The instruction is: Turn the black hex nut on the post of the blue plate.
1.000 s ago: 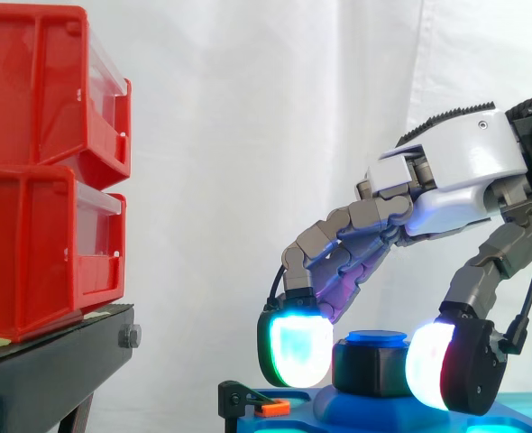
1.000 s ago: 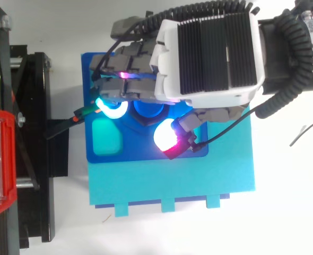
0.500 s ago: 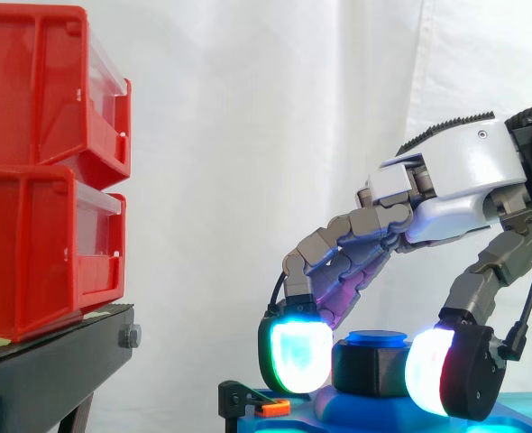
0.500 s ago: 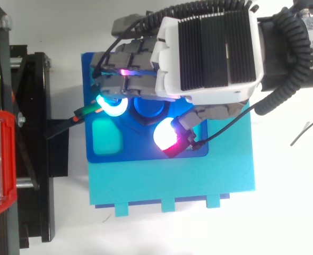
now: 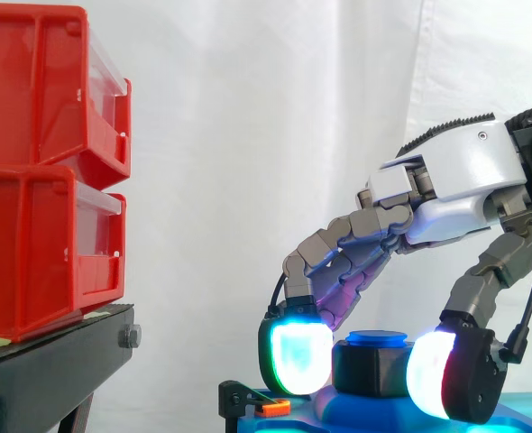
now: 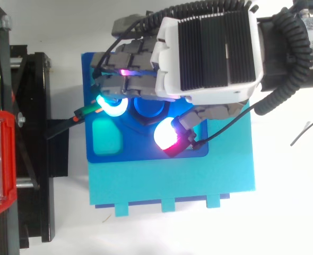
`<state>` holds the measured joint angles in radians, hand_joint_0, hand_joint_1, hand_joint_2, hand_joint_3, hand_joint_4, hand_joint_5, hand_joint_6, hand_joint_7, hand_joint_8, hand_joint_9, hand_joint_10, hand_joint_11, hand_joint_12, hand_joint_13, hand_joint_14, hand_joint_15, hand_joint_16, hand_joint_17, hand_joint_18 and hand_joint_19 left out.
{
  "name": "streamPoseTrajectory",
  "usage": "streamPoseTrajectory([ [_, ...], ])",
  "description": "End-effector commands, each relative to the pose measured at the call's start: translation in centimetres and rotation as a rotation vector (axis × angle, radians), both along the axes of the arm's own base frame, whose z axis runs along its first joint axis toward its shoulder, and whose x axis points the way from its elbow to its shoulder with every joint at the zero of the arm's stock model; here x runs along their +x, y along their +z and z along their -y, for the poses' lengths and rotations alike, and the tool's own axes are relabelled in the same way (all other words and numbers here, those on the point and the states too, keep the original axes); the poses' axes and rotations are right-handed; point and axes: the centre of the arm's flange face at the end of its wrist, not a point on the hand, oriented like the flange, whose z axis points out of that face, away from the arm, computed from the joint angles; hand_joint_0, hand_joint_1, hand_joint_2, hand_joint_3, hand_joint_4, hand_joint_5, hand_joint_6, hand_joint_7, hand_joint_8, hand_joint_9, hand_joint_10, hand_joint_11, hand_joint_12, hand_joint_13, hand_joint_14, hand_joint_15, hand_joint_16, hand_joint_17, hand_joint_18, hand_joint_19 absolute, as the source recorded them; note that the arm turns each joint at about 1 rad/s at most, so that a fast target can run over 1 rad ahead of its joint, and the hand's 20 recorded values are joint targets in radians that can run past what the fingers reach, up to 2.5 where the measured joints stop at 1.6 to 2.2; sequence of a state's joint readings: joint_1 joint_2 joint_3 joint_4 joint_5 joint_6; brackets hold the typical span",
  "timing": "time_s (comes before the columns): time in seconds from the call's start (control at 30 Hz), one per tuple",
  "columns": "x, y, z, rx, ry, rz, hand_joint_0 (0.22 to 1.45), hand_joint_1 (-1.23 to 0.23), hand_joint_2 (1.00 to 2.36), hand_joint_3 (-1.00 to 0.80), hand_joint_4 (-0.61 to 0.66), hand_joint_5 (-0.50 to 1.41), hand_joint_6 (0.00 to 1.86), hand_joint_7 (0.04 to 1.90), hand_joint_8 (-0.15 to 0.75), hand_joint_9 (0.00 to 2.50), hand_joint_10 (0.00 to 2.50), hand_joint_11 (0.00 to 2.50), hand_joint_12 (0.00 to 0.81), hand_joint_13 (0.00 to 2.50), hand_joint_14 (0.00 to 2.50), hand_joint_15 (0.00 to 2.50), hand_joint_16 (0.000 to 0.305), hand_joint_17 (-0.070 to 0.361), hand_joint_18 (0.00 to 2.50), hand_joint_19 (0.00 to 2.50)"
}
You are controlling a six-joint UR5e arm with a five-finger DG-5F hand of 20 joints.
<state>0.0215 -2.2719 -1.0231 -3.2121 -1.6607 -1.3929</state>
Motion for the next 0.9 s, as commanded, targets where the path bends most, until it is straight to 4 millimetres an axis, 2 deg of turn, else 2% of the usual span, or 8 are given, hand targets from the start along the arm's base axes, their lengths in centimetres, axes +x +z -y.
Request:
streamPoseTrajectory([
  [0.0, 0.0, 0.0, 0.01, 0.0, -0.001, 0.0, 0.6, -0.93, 1.0, -0.5, 0.21, -0.22, 0.5, 1.01, 0.232, 0.41, 0.0, 0.04, 0.361, 0.57, 0.01, 0.17, 0.045, 0.102, 0.47, 0.23],
  [0.43, 0.0, 0.0, 0.0, 0.002, 0.0, 0.0, 0.69, -0.89, 1.0, -0.49, 0.22, -0.2, 0.5, 1.05, 0.24, 0.49, 0.0, 0.09, 0.353, 0.66, 0.01, 0.2, 0.041, 0.092, 0.53, 0.19],
  [0.6, 0.0, 0.0, 0.0, 0.002, 0.0, 0.0, 0.59, -0.9, 1.0, -0.5, 0.23, -0.2, 0.5, 1.05, 0.243, 0.48, 0.0, 0.11, 0.359, 0.66, 0.01, 0.22, 0.042, 0.094, 0.52, 0.23],
  [0.77, 0.0, 0.0, 0.0, 0.002, 0.0, 0.0, 0.67, -0.88, 1.0, -0.5, 0.23, -0.2, 0.5, 1.06, 0.243, 0.51, 0.0, 0.13, 0.352, 0.7, 0.01, 0.23, 0.04, 0.091, 0.54, 0.21],
  [0.87, 0.0, 0.0, 0.0, 0.002, 0.0, 0.0, 0.62, -0.9, 1.0, -0.5, 0.22, -0.2, 0.5, 1.05, 0.244, 0.5, 0.0, 0.12, 0.352, 0.7, 0.01, 0.24, 0.04, 0.091, 0.54, 0.22],
])
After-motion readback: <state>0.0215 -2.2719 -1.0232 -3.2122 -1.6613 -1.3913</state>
